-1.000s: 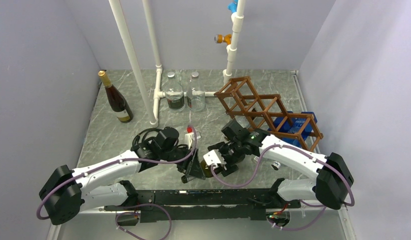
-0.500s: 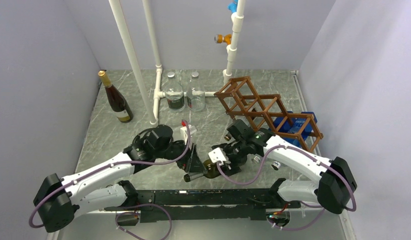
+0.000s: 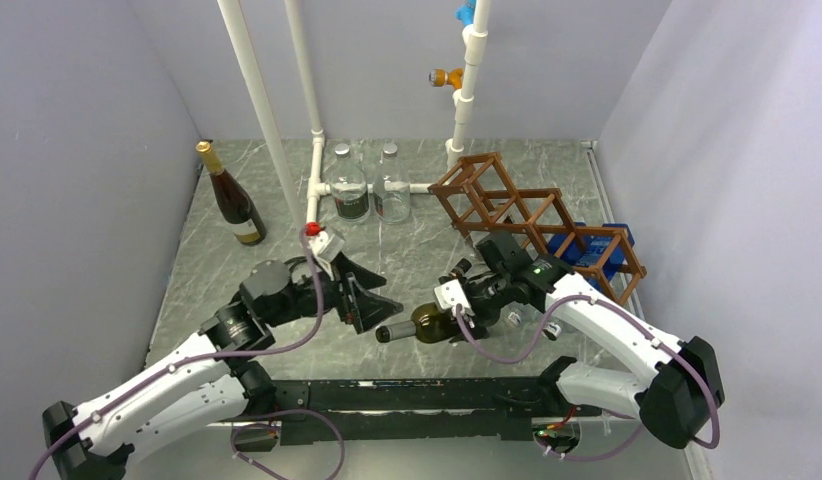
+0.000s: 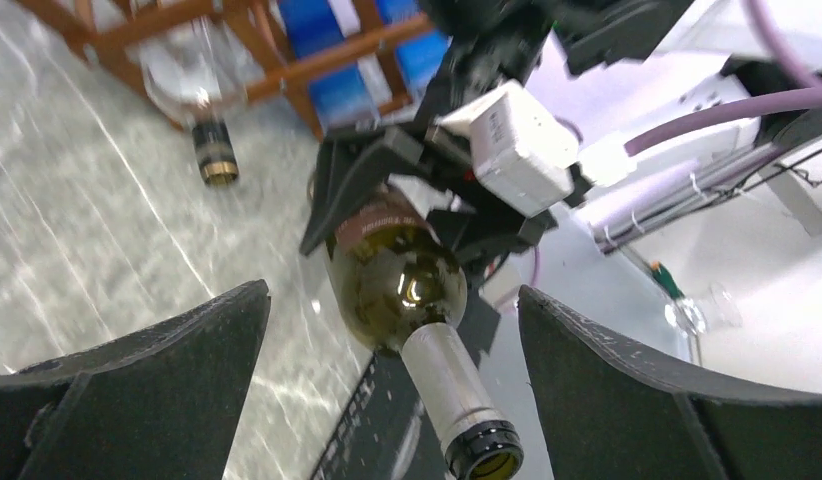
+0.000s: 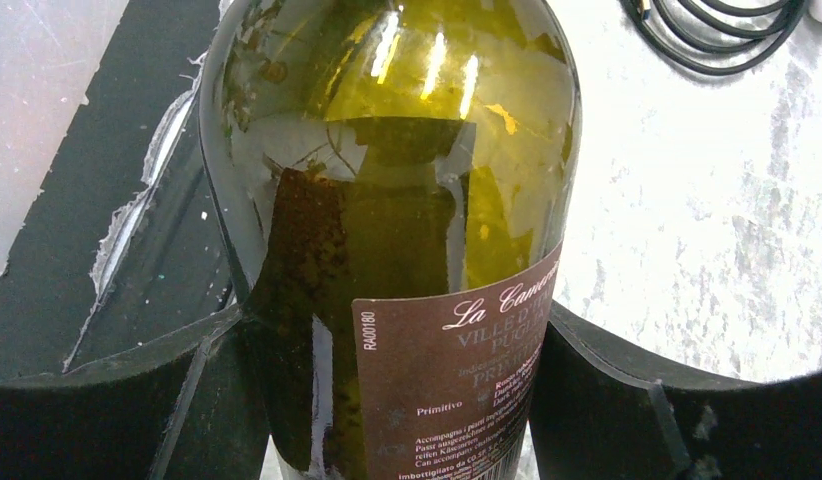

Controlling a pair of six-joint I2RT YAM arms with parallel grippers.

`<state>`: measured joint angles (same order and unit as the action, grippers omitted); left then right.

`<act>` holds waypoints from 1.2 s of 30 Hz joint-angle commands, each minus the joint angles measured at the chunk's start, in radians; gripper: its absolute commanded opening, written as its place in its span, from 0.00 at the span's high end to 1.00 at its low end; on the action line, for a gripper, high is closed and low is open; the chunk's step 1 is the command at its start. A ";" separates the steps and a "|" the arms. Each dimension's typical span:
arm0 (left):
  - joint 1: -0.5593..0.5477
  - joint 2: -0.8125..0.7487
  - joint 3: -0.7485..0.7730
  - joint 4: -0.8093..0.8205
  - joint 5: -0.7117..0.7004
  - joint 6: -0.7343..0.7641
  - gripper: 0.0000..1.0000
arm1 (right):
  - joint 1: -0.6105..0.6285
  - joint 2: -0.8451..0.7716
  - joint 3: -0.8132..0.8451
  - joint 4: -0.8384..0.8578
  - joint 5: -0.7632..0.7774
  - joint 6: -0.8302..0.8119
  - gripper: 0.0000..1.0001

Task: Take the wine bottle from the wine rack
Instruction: Pick up the wine bottle from the wine rack.

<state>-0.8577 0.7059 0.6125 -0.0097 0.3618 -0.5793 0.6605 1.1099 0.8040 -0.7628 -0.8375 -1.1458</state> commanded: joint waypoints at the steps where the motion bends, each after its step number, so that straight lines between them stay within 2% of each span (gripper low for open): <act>1: 0.003 -0.077 -0.040 0.201 -0.116 0.060 0.01 | -0.035 -0.043 0.009 0.031 -0.142 0.015 0.95; 11: 0.003 -0.243 -0.227 0.543 -0.005 0.221 0.01 | -0.103 -0.044 0.008 0.057 -0.254 0.095 0.95; 19: 0.002 -0.295 -0.306 0.642 0.043 0.302 0.01 | -0.157 -0.033 0.006 0.091 -0.343 0.171 0.95; 23: 0.001 -0.247 -0.322 0.704 0.062 0.301 0.00 | -0.183 -0.032 0.006 0.099 -0.377 0.189 0.95; 28: -0.008 -0.120 -0.344 0.861 0.084 0.269 0.00 | -0.205 -0.038 0.002 0.106 -0.406 0.199 0.95; 31: -0.031 -0.026 -0.346 0.971 0.067 0.272 0.01 | -0.211 -0.037 0.002 0.105 -0.418 0.197 0.95; 36: -0.075 0.085 -0.307 1.038 0.024 0.321 0.01 | -0.216 -0.037 -0.002 0.106 -0.424 0.195 0.94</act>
<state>-0.9031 0.7399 0.2661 0.8715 0.4049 -0.2996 0.4519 1.0935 0.7898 -0.7162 -1.1439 -0.9493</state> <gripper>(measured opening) 0.995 0.771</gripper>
